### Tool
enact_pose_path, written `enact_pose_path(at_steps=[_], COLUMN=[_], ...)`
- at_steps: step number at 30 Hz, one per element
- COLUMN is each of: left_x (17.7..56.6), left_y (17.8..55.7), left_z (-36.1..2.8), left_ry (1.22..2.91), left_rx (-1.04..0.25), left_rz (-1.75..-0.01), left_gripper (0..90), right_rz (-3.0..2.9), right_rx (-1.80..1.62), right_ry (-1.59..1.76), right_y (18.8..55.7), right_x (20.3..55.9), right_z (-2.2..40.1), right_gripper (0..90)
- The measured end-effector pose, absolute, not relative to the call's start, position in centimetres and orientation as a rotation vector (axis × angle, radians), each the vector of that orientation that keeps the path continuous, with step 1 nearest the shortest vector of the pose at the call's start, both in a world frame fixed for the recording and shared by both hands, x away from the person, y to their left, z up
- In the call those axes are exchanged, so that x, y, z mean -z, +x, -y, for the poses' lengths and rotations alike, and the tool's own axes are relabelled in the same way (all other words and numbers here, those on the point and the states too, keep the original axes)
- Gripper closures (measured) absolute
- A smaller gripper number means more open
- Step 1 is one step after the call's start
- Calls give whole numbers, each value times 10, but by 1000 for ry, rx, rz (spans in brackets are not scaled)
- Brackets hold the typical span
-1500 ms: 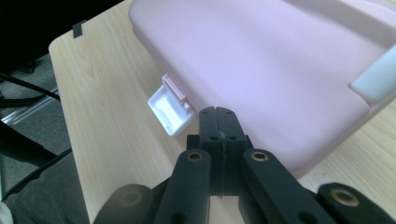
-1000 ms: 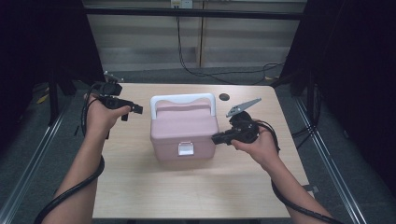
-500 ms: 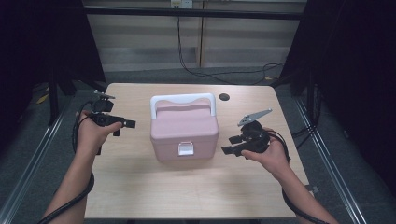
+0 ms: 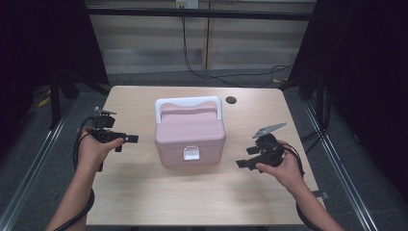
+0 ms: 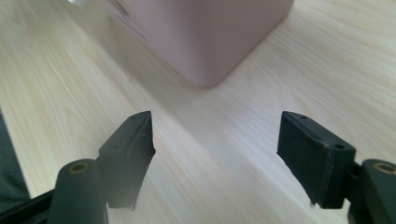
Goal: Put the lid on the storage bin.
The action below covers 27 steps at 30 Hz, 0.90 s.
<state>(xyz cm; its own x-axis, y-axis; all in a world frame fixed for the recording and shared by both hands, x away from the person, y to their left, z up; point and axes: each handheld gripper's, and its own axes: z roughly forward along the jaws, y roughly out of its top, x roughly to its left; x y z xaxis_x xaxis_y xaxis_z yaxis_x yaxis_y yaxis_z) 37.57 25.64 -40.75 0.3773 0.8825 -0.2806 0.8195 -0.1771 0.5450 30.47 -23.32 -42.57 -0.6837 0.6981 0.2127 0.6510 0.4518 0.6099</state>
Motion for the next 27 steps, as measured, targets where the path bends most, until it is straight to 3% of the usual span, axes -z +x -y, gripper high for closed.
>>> enact_pose_path(at_steps=[15, 27], left_x=[455, 476], left_y=[365, 360], left_z=[-261, -262], left_ry=[2021, 2053], left_rx=[-95, -140], left_rz=[-1480, -1479], left_gripper=[194, 192], right_rz=[-2634, -2625], right_rx=[-984, -944], right_ry=[1273, 1288], right_y=[296, 291], right_x=[465, 489], right_z=[254, 261], right_gripper=[241, 222])
